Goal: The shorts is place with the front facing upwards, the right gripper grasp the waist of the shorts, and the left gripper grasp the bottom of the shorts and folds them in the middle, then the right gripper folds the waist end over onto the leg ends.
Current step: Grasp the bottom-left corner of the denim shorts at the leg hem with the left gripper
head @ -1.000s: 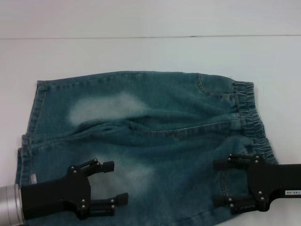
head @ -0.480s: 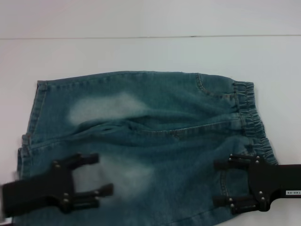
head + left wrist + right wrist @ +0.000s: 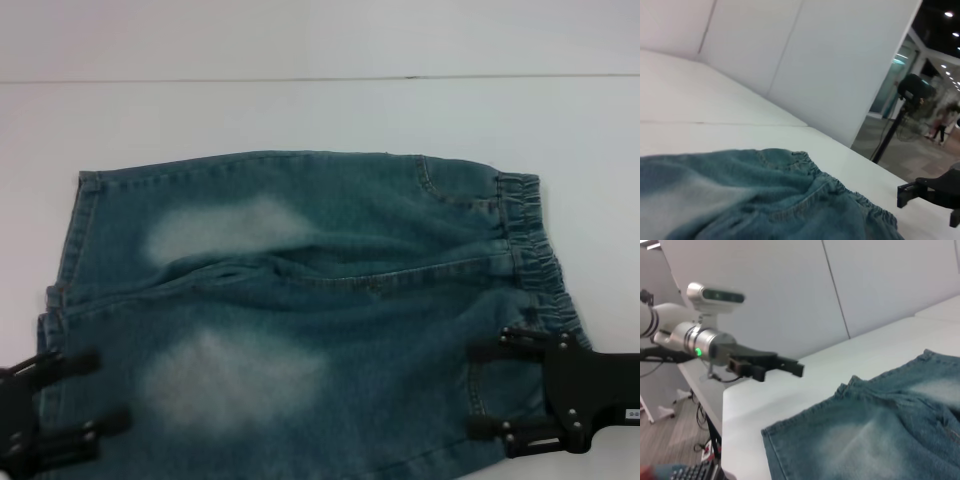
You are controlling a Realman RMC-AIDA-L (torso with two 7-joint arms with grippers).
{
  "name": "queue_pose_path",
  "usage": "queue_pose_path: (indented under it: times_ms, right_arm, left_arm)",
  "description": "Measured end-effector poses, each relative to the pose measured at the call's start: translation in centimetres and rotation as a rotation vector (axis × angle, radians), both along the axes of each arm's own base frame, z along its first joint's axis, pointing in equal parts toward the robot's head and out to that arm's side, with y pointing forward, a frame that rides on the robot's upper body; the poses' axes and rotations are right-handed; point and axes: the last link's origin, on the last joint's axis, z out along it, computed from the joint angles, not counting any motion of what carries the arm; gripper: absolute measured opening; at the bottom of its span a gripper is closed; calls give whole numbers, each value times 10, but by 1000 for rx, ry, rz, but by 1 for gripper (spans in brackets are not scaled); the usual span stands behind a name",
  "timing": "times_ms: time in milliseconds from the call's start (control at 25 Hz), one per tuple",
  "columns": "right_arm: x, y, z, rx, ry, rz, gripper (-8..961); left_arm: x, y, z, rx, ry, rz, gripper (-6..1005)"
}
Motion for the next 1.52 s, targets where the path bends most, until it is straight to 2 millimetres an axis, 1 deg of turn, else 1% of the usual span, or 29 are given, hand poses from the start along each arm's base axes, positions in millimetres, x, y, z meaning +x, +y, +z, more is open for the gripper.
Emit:
queue_pose_path:
  times_ms: [120,240,440,600,760,1080,1520]
  right_arm:
    - [2,-1,3,14,9,-8,933]
    - [3,1,7,34,-8,-4,932]
    - [1,3,11,39,-2,4,931]
    - [-1,5,11,44,0,12,930]
    - [-2,9,11,52,-7,17,929]
    - [-2,14,11,66,-27,21,928]
    - [-2,14,11,64,-31,24,925]
  left_arm:
    - [-3,-11,11,-20,0,41,931]
    - [-5,-13,17,-39,10,81,931]
    - [-17,-21,35,-73,38,193,931]
    - [-25,-27,40,-88,59,252,930]
    - [-32,-32,40,-104,77,309,930]
    - [-44,-34,35,-121,134,377,929]
    - [-48,-33,26,-198,174,423,929]
